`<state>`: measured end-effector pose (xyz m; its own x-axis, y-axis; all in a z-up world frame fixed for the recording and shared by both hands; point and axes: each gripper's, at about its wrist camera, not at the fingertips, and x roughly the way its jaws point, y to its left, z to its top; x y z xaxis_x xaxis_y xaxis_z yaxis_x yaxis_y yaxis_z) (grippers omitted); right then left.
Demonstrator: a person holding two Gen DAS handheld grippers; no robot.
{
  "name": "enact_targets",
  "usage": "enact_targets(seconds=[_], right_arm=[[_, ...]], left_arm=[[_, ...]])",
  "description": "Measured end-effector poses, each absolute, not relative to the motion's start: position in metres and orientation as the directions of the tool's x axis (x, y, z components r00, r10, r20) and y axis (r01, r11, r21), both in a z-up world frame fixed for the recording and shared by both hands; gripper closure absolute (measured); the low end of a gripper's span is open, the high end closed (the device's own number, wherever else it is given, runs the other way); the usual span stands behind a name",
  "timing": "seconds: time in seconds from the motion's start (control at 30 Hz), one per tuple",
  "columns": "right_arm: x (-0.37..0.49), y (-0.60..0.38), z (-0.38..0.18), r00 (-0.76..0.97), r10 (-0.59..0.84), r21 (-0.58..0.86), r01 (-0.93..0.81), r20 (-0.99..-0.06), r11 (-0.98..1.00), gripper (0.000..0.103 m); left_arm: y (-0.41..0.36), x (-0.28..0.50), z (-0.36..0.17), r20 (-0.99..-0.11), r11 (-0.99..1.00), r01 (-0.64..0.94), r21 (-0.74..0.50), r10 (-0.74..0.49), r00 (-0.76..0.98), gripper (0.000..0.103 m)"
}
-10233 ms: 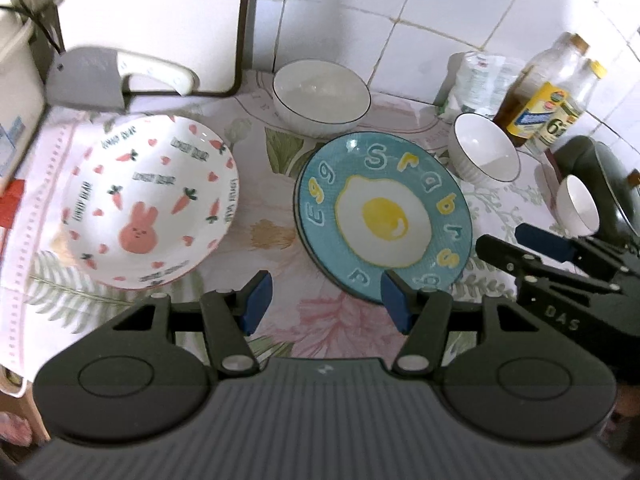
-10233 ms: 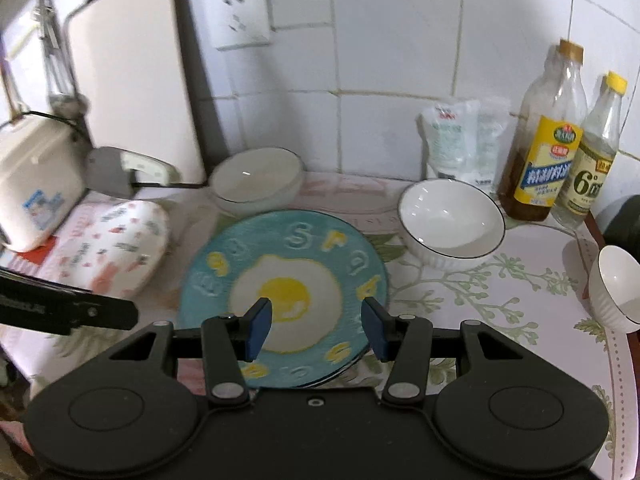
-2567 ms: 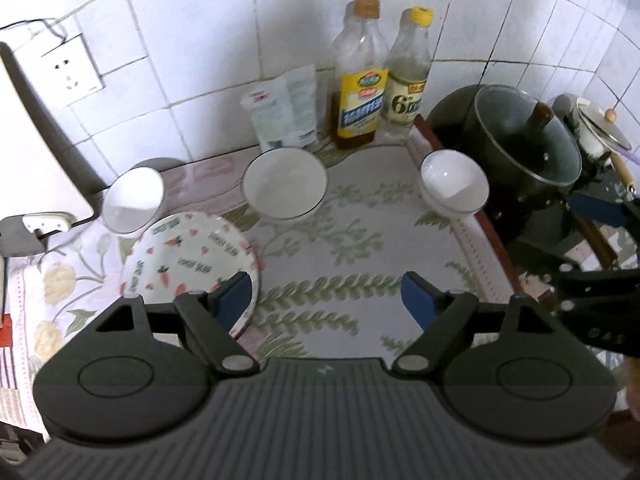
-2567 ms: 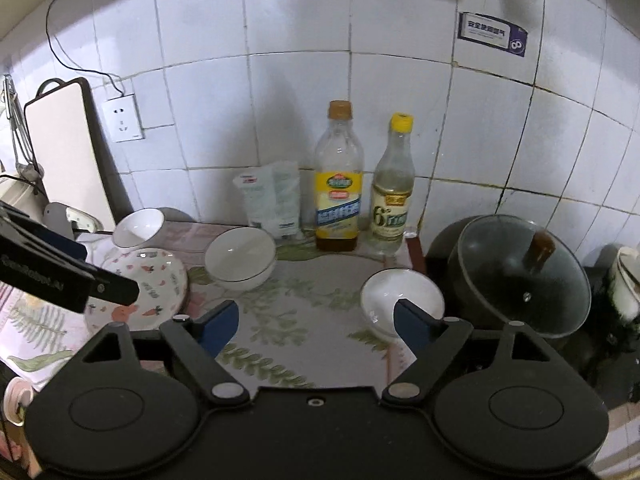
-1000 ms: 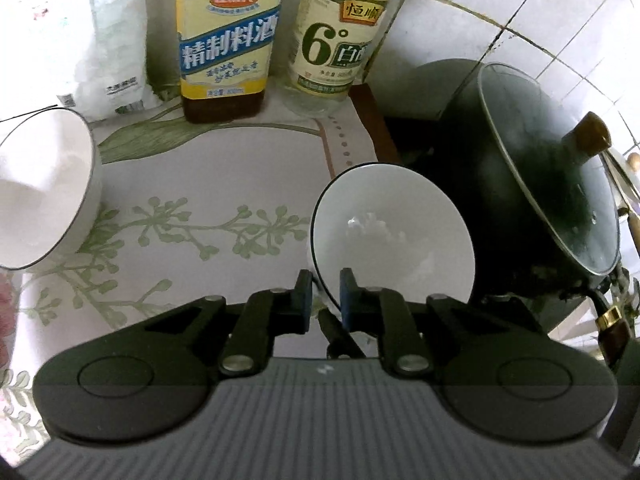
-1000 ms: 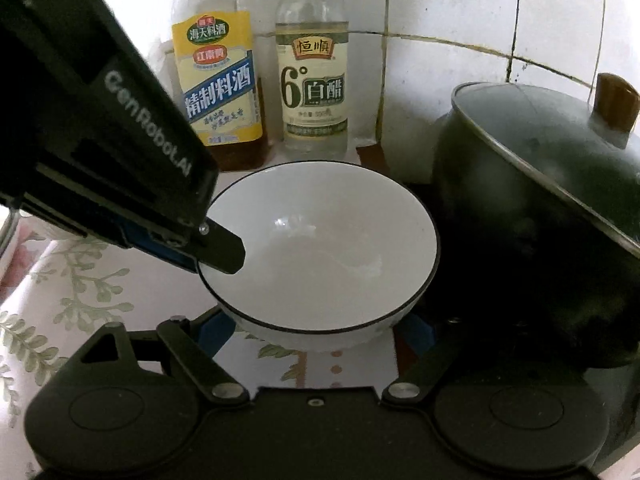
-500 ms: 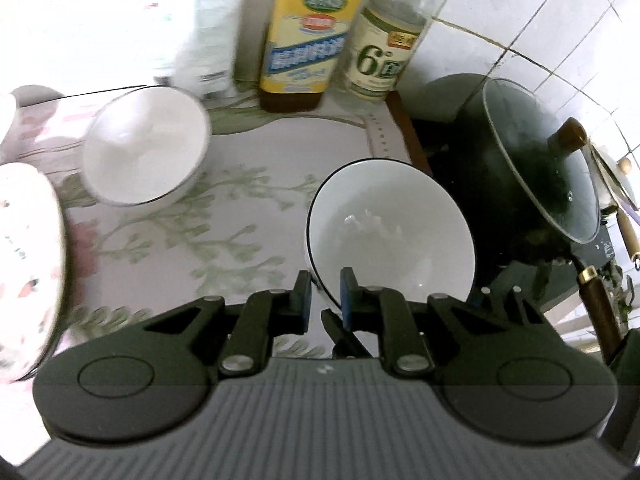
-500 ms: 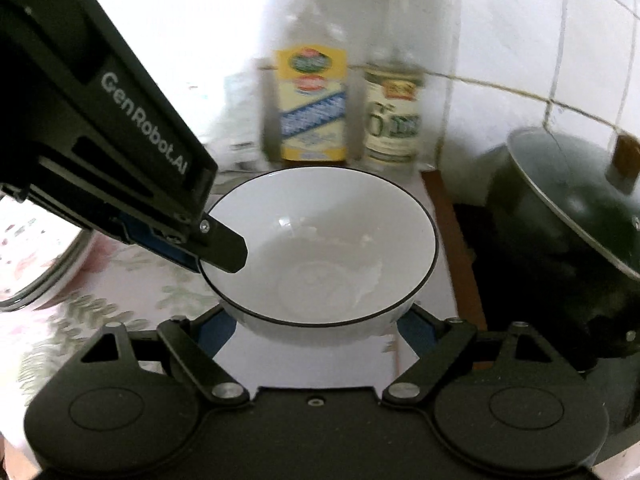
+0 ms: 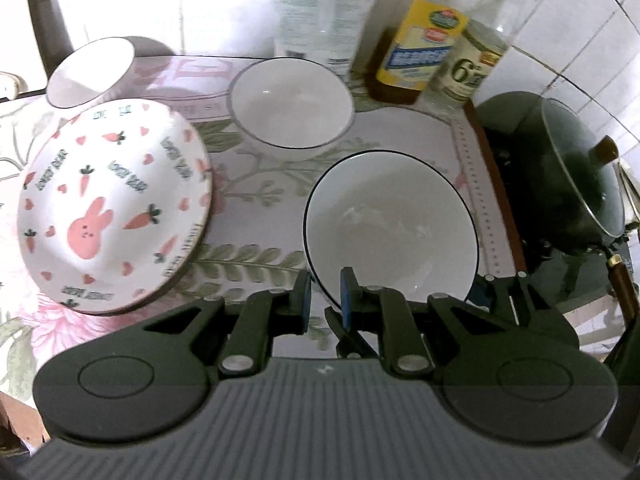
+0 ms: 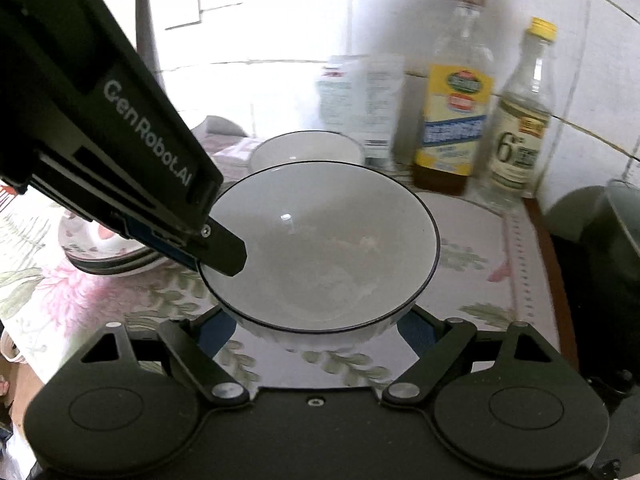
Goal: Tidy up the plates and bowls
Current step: 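Carry the white bowl with both grippers toward the other white bowl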
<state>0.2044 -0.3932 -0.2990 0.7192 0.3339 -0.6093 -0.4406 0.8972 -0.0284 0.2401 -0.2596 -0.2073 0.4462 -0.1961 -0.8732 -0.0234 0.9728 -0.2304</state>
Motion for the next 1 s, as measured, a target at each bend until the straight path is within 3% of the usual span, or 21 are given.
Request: enact_targets(seconds=[0.43,1.0], right_arm=[[0.223,-0.361,-0.322,0.709,0.310,-0.103,-0.474,-0.634,0.874,0.013],[0.236,-0.378,-0.329,0.636,0.281,-0.044,-0.446,-0.719,0.894,0.014]], left_arm=[[-0.229,0.255,-0.239,-0.875,0.958,-0.049,-0.284,-0.238,0.421,0.090],[-0.244,0.269,-0.251,-0.912,0.968,-0.004,-0.252,-0.236,0.336,0.088]])
